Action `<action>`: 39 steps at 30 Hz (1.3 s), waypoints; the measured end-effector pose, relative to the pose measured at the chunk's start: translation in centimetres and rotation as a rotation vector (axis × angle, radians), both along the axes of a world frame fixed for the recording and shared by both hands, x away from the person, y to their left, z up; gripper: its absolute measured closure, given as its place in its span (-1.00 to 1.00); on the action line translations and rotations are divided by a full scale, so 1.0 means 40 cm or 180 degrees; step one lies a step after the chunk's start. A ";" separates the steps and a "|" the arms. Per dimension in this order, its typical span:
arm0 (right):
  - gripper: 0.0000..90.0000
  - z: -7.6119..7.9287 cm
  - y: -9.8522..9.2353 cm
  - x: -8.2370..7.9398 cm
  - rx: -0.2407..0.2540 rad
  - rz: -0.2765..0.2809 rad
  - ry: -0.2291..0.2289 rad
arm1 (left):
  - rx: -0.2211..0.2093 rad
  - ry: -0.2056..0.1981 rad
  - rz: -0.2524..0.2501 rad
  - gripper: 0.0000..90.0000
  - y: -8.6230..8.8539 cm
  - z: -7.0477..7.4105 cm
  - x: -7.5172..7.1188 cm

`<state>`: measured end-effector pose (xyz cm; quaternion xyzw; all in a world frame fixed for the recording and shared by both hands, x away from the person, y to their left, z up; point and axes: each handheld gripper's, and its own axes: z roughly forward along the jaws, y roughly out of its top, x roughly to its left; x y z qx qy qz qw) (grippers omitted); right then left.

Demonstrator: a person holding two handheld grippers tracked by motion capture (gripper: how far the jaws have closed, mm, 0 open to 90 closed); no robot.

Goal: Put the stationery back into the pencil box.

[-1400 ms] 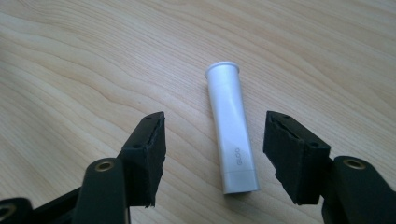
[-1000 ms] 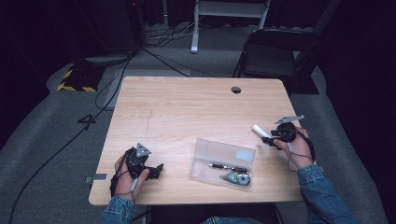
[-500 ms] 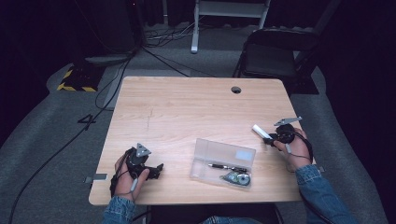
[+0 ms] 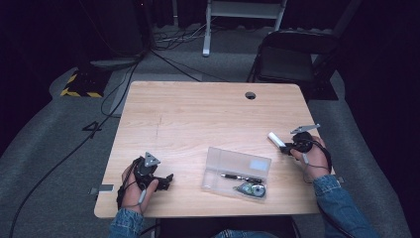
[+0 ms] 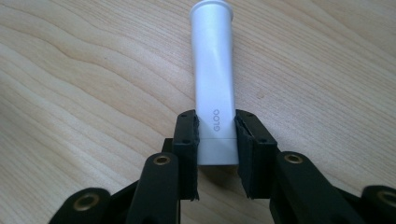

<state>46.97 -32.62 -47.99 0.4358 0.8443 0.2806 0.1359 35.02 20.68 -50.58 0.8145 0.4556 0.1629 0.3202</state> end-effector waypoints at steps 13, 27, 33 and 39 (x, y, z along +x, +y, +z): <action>0.59 0.061 0.017 -0.023 0.0062 0.0119 -0.0152 | 0.0001 0.0000 0.0000 -0.94 0.000 0.000 0.000; 0.59 0.144 0.065 -0.068 0.0132 0.0364 -0.0326 | 0.0002 -0.0001 -0.0001 -0.94 0.000 0.000 0.000; 0.59 0.175 0.093 -0.093 0.0156 0.0504 -0.0367 | 0.0001 -0.0001 0.0001 -0.94 0.000 0.000 0.000; 0.59 0.198 0.122 -0.116 0.0175 0.0654 -0.0388 | 0.0002 -0.0001 -0.0001 -0.94 0.000 0.000 0.000</action>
